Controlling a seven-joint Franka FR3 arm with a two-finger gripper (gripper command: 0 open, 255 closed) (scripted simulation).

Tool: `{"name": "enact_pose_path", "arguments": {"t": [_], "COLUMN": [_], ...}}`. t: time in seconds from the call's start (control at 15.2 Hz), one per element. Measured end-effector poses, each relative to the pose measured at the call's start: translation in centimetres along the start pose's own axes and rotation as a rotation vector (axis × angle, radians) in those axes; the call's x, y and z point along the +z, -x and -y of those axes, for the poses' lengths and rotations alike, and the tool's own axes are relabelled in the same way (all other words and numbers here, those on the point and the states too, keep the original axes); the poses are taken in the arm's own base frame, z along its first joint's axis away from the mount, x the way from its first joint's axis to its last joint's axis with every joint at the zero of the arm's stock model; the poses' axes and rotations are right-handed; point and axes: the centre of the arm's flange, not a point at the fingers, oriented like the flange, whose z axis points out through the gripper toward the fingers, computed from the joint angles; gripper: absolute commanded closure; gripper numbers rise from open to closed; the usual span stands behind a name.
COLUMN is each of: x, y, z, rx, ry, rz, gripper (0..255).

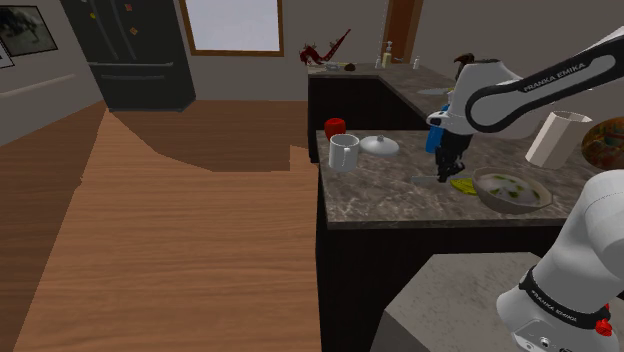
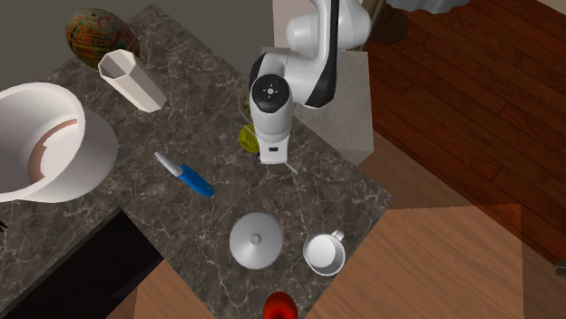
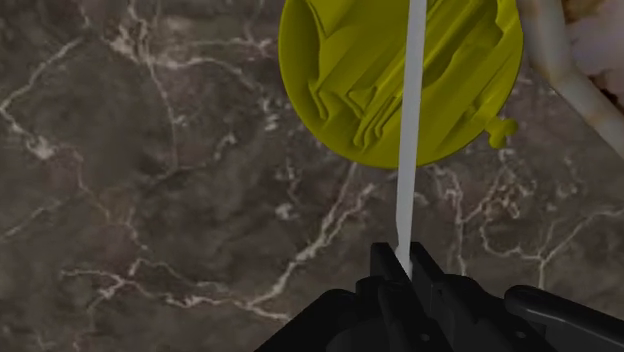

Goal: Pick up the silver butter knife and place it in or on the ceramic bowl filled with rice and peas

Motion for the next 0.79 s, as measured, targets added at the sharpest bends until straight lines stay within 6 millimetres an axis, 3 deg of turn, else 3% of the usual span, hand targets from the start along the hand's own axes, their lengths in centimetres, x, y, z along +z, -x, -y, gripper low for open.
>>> {"name": "enact_pose_path", "arguments": {"t": [0.79], "x": [-6.3], "y": [0.1], "z": [0.0], "rx": [0.000], "ry": [0.000], "rz": [0.000], "gripper": [255]}}
